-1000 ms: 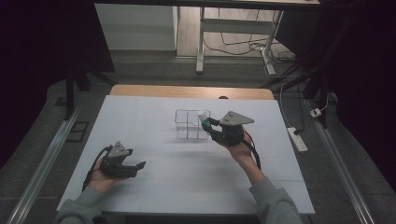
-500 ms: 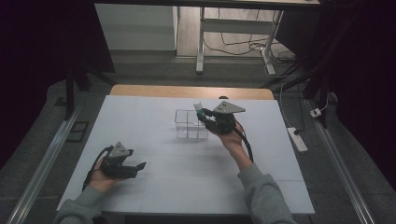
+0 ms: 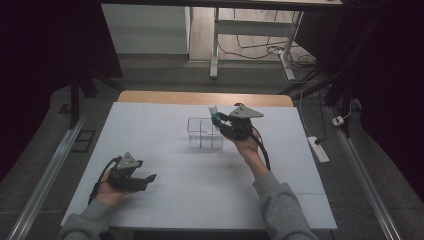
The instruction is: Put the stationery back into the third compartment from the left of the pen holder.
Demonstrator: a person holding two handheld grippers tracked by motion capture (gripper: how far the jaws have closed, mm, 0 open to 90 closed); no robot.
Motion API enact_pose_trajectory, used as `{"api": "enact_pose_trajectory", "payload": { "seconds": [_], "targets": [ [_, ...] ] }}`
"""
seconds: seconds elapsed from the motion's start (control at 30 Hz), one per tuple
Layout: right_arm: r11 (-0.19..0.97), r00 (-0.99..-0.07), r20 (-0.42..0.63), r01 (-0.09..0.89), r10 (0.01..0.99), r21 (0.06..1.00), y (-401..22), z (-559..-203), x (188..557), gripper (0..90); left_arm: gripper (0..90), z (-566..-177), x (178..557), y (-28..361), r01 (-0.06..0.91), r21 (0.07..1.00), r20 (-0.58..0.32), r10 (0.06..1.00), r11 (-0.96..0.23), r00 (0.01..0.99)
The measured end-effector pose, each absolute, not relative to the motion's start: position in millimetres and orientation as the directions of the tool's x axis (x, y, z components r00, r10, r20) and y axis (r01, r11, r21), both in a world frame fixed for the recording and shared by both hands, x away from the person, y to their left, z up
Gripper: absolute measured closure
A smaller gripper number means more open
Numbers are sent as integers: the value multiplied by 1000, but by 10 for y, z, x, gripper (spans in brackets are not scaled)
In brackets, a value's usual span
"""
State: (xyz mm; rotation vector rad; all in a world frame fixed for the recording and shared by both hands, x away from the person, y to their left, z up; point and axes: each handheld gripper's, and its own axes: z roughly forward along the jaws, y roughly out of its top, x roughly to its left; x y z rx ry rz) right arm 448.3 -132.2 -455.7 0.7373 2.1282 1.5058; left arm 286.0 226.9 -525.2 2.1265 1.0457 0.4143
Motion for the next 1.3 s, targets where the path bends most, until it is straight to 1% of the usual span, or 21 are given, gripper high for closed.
{"api": "enact_pose_trajectory", "payload": {
  "seconds": [0.1, 0.13, 0.17, 0.2, 0.27, 0.3, 0.53, 0.7, 1.07, 1.23, 1.3],
  "targets": [
    [267, -764, -38, 177, 644, 947, -1319, -4592, 4510, 644, 250, -5257, 2862, 2271, 554, 721, -26, 783, -416, 621],
    [266, -758, -32, 189, 652, 945, -1319, -4610, 4514, 576, 249, -5258, 2862, 2271, 555, 721, -26, 783, -416, 621],
    [260, -746, -32, 191, 665, 947, -1314, -4625, 4520, 406, 249, -5259, 2862, 2272, 554, 721, -26, 783, -416, 621],
    [261, -736, -21, 213, 677, 942, -1307, -4632, 4525, 310, 250, -5259, 2862, 2274, 555, 720, -26, 783, -416, 622],
    [256, -726, -12, 227, 688, 940, -1320, -4635, 4526, 252, 250, -5260, 2862, 2273, 554, 720, -26, 782, -417, 622],
    [253, -719, -10, 231, 695, 940, -1332, -4628, 4524, 239, 250, -5260, 2861, 2271, 554, 721, -27, 782, -417, 622],
    [246, -727, -6, 224, 686, 943, -1421, -4544, 4471, 263, 250, -5262, 2862, 2265, 554, 720, -26, 781, -418, 623],
    [285, -752, -22, 223, 659, 932, -1502, -4489, 4369, 276, 250, -5255, 2857, 2272, 554, 722, -26, 784, -414, 620],
    [337, -744, -36, 259, 668, 905, -1878, -4534, 4006, 282, 250, -5249, 2847, 2269, 555, 723, -26, 787, -411, 617],
    [356, -738, -43, 272, 673, 894, -2104, -4575, 3773, 282, 250, -5251, 2849, 2261, 553, 723, -25, 784, -415, 620],
    [341, -735, -23, 287, 678, 895, -2200, -4607, 3668, 284, 250, -5250, 2851, 2257, 552, 722, -22, 783, -417, 621]
  ]
}}
